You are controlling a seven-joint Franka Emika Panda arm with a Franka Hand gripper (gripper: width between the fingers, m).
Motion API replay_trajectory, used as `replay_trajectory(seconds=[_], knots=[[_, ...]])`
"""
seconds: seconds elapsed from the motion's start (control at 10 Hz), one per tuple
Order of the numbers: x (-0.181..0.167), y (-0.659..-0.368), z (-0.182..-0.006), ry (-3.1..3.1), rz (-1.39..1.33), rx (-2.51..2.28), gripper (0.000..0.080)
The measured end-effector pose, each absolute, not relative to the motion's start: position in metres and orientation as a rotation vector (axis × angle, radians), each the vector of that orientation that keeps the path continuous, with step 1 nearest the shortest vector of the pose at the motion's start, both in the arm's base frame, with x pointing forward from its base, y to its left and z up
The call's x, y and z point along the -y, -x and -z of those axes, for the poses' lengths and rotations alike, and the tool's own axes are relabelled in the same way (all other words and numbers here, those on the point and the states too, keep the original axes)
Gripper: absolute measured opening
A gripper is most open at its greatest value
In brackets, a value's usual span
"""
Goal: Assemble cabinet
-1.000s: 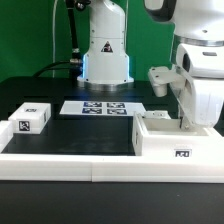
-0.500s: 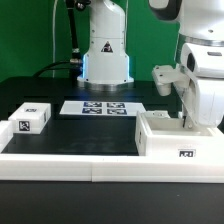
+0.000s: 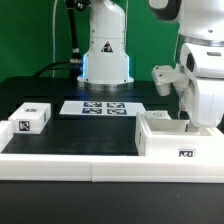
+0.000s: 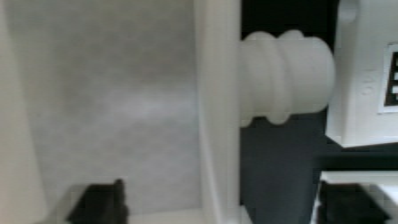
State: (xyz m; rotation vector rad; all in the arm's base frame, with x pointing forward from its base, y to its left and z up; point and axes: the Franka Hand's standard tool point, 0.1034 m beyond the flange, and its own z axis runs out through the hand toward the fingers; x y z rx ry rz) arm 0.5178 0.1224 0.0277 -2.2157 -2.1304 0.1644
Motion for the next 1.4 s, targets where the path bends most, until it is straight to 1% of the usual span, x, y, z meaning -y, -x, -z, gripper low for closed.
replay_trajectory(seconds=[0.1,0.2,0.3,0.7,0.8,1.0,1.1,1.2,1.4], knots=[[-0.122,-0.518,-0.028,2.216,-0.164,2.130,0.0628],[-0.122,-0.518,-0.028,2.216,-0.165,2.130,0.0760],[-0.122,-0.518,-0.028,2.216,-0.165,2.130,0.0787],[-0.121,-0.518,-0.029,2.218,-0.164,2.129,0.0797],[-0.120,-0.515,-0.036,2.224,-0.160,2.133,0.0797],[-0.117,-0.502,-0.059,2.251,-0.140,2.138,0.0797],[-0.115,-0.493,-0.065,2.256,-0.130,2.145,0.0797],[-0.114,-0.486,-0.068,2.261,-0.106,2.153,0.0797],[-0.115,-0.471,-0.064,2.285,-0.062,2.141,0.0797]])
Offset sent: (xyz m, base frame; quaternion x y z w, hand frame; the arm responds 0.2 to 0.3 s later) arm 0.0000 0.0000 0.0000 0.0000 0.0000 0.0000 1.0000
